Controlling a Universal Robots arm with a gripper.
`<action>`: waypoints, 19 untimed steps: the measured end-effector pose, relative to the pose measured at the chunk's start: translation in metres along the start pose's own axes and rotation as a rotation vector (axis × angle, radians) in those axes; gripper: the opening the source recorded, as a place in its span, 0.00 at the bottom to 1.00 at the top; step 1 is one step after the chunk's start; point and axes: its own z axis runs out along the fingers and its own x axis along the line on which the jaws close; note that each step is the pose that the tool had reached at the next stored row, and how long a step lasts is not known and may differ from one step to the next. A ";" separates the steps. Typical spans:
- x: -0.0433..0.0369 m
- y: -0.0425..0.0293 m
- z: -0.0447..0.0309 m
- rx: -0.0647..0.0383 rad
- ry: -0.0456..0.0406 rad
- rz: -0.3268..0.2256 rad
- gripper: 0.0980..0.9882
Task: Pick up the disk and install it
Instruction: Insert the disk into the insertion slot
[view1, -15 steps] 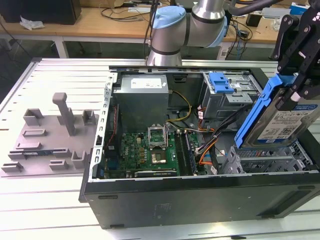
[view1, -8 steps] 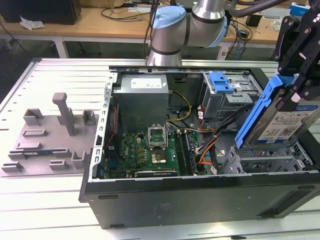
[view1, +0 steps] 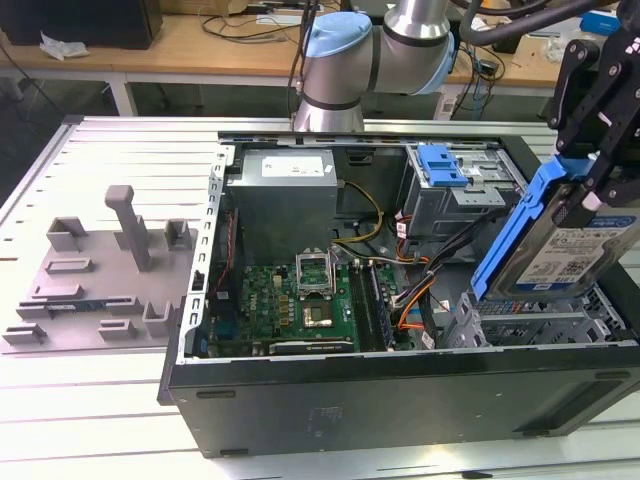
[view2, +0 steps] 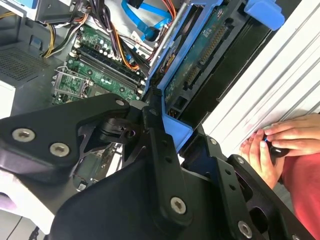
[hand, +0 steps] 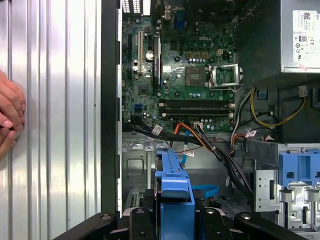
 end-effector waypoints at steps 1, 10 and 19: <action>0.0001 -0.0003 0.0005 0.000 0.0000 0.000 0.30; 0.0012 -0.0021 0.0065 0.000 -0.0001 0.004 0.30; 0.0018 -0.0032 0.0162 0.000 -0.0002 0.006 0.30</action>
